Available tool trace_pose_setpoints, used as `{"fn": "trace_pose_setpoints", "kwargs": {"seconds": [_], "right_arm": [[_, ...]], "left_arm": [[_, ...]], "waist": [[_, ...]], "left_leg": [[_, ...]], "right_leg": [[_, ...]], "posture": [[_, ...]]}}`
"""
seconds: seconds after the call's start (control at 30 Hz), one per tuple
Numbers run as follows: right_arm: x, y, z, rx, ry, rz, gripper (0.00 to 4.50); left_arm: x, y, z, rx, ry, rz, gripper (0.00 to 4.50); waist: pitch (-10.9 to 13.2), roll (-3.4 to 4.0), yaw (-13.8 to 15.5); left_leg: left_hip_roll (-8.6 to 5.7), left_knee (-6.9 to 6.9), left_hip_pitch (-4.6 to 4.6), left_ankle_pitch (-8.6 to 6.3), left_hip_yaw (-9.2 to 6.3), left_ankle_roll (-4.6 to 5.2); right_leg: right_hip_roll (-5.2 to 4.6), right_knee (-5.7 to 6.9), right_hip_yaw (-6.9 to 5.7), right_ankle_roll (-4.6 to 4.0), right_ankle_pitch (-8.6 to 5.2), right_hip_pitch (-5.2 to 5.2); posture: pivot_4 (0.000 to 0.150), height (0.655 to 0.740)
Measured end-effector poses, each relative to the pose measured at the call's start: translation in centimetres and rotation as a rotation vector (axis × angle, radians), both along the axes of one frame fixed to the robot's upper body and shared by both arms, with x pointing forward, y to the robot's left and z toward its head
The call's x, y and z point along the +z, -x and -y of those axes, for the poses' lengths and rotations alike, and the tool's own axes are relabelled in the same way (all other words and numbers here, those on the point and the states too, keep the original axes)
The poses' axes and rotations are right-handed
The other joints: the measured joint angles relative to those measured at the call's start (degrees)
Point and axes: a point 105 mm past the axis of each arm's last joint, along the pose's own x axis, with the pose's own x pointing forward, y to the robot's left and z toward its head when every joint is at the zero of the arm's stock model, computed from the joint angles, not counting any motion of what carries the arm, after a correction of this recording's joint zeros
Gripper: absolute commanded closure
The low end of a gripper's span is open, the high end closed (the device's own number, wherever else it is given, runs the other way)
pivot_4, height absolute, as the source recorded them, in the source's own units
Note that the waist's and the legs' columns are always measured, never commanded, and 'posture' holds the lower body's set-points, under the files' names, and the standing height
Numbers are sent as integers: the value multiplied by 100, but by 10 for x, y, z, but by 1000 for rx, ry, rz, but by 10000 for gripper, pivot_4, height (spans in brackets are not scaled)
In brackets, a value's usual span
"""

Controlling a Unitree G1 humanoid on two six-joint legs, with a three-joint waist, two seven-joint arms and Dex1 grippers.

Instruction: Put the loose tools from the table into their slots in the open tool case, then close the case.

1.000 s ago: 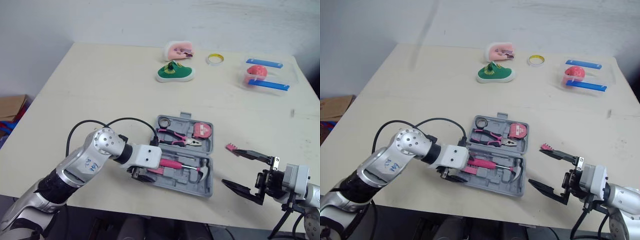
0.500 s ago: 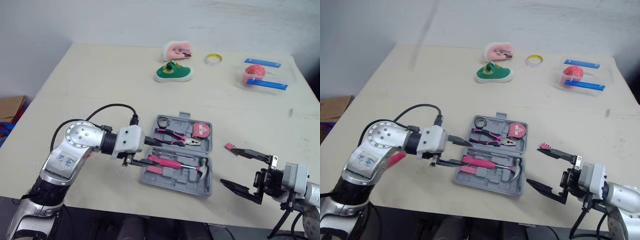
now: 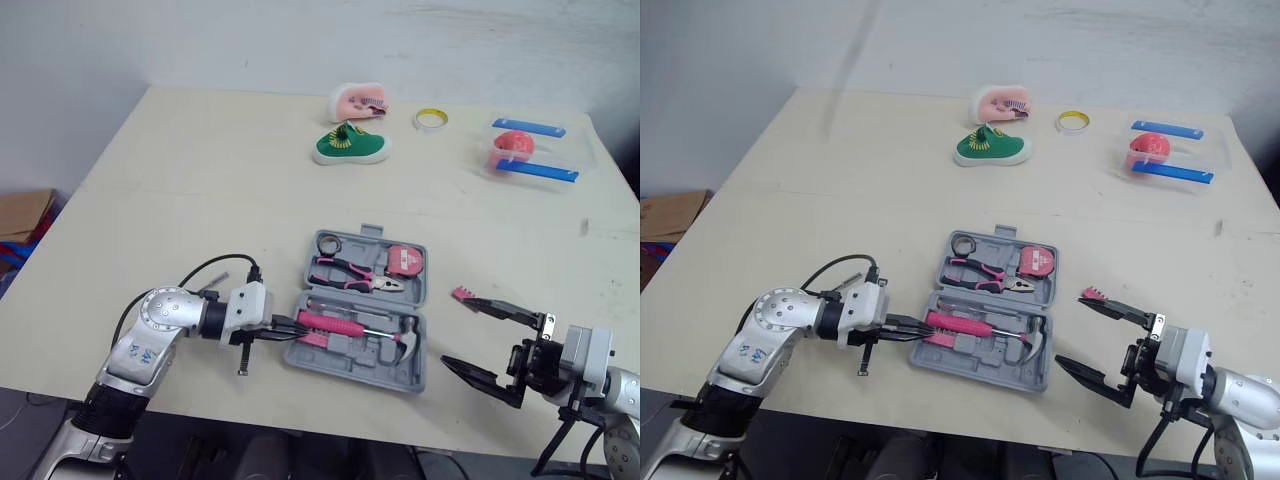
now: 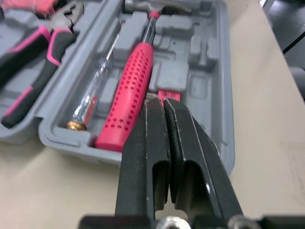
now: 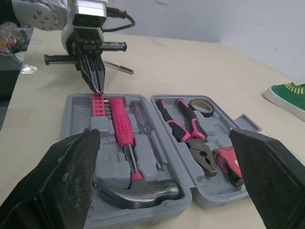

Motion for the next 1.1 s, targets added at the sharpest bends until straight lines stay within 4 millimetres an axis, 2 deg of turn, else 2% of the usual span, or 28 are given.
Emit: {"fn": "trace_pose_setpoints", "kwargs": {"seconds": [0.47,0.63,0.77,0.83,1.03,1.1], "right_arm": [[-1,0,0,-5,1,-4,0],[-1,0,1,-7,2,-5,0],[-1,0,1,-8,2,-3,0],[0,-1,1,-8,3,-1,0],[1,-3,2,-11,5,7,0],[3,-4,3,-15,10,16,0]], "left_arm": [[-5,-2,1,-13,-41,33,44614],[-14,-4,0,12,-116,0,44614],[-20,-4,0,19,-167,-1,44614],[-24,-5,0,36,-177,-9,44614],[-21,-8,5,23,-136,41,44614],[-19,-7,5,19,-70,39,44614]], "waist": [[-2,1,-9],[-32,25,-15],[-105,37,-30],[-112,35,-38],[-146,77,-91],[-134,57,-126]], "left_leg": [[0,0,6,0,1,0],[0,-1,17,0,5,0],[-1,-34,64,0,28,1],[0,-69,111,-17,31,29],[4,-72,113,-23,30,29],[4,-59,104,-21,22,26]], "right_leg": [[-1,1,0,0,0,2],[-1,-3,5,0,0,8],[-1,-12,31,-1,-1,32],[-1,-49,33,-2,-1,102],[-4,-53,28,-8,-4,102],[-4,-53,20,-7,-4,79]], "posture": [[1500,7400],[1500,7400],[1500,7400],[1500,7400],[1500,7400],[1500,7400]]}}
